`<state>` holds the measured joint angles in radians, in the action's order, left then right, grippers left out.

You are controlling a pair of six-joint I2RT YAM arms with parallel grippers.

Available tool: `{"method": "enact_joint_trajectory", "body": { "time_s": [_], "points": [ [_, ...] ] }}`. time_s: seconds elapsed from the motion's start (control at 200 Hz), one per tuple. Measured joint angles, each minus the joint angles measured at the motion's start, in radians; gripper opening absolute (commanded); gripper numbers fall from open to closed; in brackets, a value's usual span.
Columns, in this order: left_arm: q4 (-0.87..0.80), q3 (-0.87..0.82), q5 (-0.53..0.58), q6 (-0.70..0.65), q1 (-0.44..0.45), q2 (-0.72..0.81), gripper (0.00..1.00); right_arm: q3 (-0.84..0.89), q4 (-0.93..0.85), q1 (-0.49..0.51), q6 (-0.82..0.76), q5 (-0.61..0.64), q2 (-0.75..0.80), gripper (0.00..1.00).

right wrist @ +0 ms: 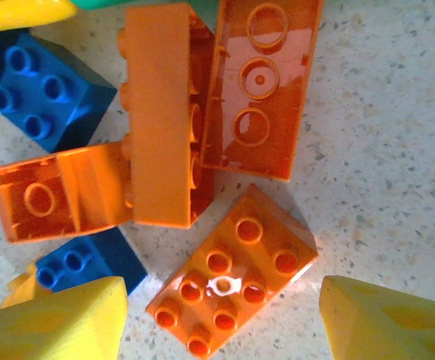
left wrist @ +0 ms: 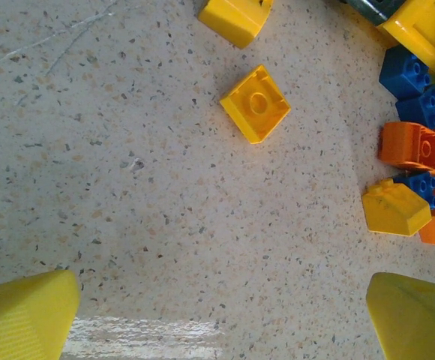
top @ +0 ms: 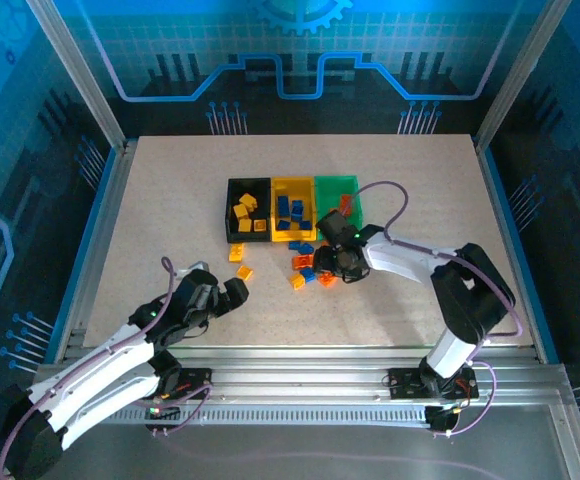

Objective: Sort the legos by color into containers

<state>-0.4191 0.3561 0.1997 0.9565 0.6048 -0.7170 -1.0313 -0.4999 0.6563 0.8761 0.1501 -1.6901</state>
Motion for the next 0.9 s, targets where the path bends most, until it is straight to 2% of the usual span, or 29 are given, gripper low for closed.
{"method": "enact_joint_trajectory", "body": {
  "time_s": [0.235, 0.42, 0.545, 0.75, 0.9],
  "points": [
    [0.000, -0.001, 0.000, 0.000, 0.000, 0.010, 0.99, -0.018, -0.014, -0.001, 0.033, 0.009, -0.063, 0.59],
    [-0.001, -0.001, 0.000, 0.000, 0.000, 0.013, 0.99, 0.005, -0.024, -0.009, 0.047, 0.015, -0.059, 0.40],
    [-0.001, -0.001, 0.000, 0.000, 0.000, 0.013, 0.99, 0.037, -0.022, -0.021, 0.029, 0.018, -0.022, 0.33],
    [-0.002, -0.001, 0.000, -0.001, 0.000, 0.013, 0.99, 0.085, -0.084, -0.044, -0.047, 0.039, 0.130, 0.30],
    [-0.002, -0.001, 0.000, -0.002, -0.001, 0.013, 0.99, 0.028, -0.139, -0.074, -0.143, 0.064, 0.262, 0.31]
  ]
}}
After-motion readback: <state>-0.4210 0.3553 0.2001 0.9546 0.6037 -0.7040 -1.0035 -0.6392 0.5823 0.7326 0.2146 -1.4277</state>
